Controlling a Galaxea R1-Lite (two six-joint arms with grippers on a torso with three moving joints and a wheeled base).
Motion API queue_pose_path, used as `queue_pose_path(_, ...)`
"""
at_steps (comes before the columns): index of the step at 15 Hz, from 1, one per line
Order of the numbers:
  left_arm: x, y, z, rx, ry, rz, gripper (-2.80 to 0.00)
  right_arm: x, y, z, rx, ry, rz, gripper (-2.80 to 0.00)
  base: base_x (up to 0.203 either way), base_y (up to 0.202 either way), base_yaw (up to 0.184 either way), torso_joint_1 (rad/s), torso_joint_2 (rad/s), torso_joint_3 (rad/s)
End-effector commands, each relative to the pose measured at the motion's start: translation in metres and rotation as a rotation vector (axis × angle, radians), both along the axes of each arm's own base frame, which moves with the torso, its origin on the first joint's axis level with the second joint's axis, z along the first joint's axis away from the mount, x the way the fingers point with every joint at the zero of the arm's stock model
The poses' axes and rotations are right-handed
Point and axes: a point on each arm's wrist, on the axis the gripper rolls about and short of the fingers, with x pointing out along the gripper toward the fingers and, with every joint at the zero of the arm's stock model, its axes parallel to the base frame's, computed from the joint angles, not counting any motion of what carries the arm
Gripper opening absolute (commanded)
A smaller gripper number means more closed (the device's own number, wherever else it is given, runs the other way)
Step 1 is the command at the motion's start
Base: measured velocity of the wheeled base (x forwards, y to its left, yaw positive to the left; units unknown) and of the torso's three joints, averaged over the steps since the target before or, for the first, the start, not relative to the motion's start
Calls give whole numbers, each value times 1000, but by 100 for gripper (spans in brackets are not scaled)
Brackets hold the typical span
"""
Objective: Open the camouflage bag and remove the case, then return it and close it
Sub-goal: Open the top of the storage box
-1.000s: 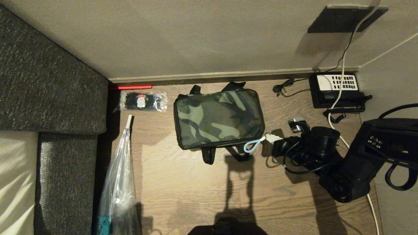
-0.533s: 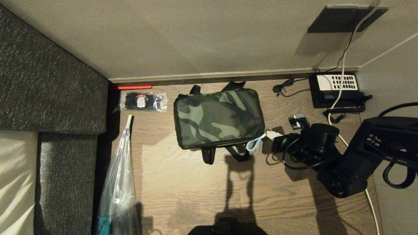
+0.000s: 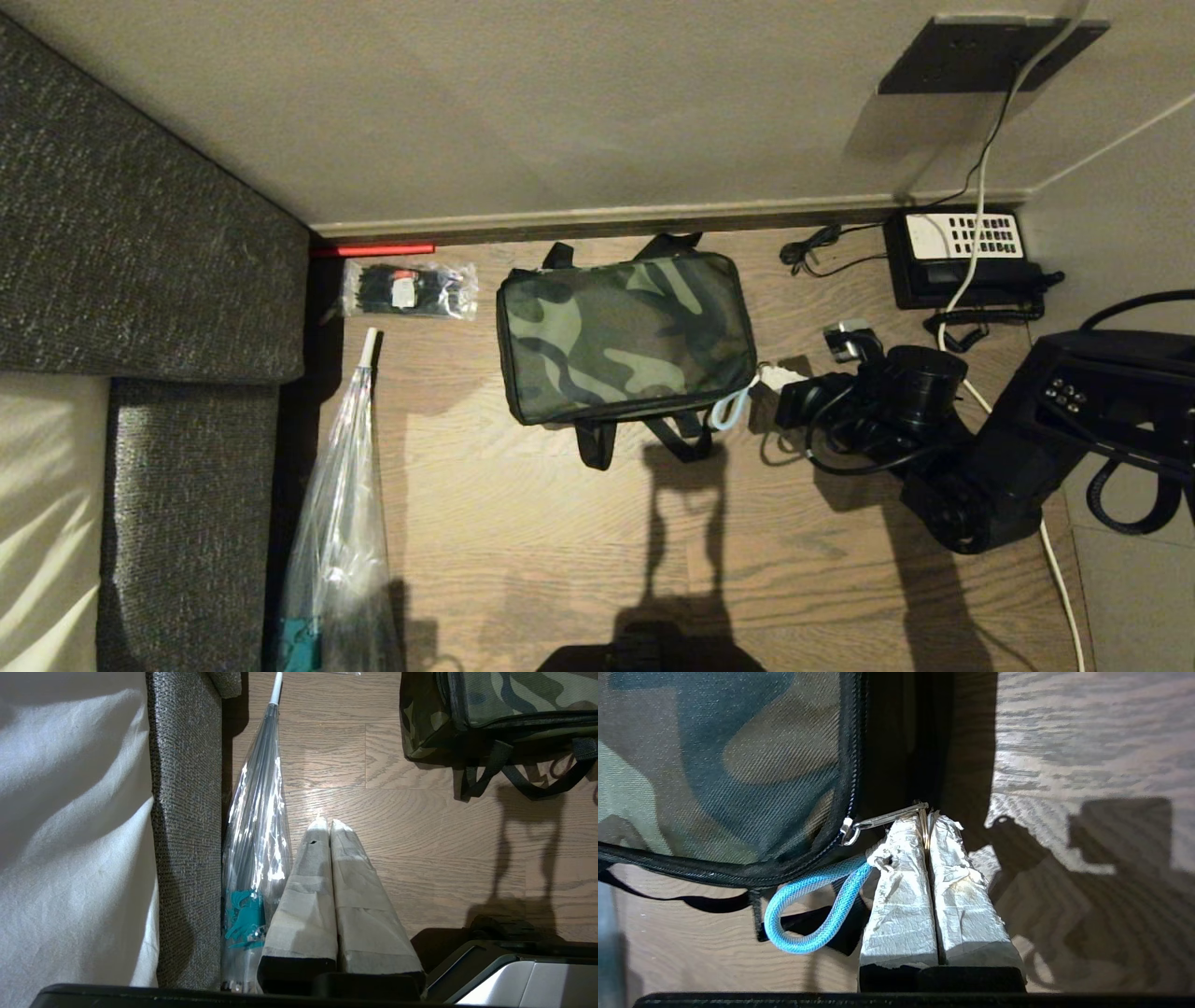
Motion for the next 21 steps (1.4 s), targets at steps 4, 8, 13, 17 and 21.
queue_pose_path(4, 0, 0, 0, 0, -1, 0, -280, 10, -3, -2, -16, -30, -9, -280, 0, 0, 0, 0, 0, 0)
queue_pose_path(8, 0, 0, 0, 0, -2, 0, -280, 16, -5, 1, -13, -52, 8, -280, 0, 0, 0, 0, 0, 0)
queue_pose_path(13, 0, 0, 0, 0, -2, 0, -280, 24, -10, 8, -6, -89, 21, -280, 0, 0, 0, 0, 0, 0)
queue_pose_path(17, 0, 0, 0, 0, -3, 0, -280, 26, -14, 9, -6, -96, 35, -280, 0, 0, 0, 0, 0, 0)
queue_pose_path(21, 0, 0, 0, 0, -2, 0, -280, 32, -16, 10, -3, -105, 29, -280, 0, 0, 0, 0, 0, 0)
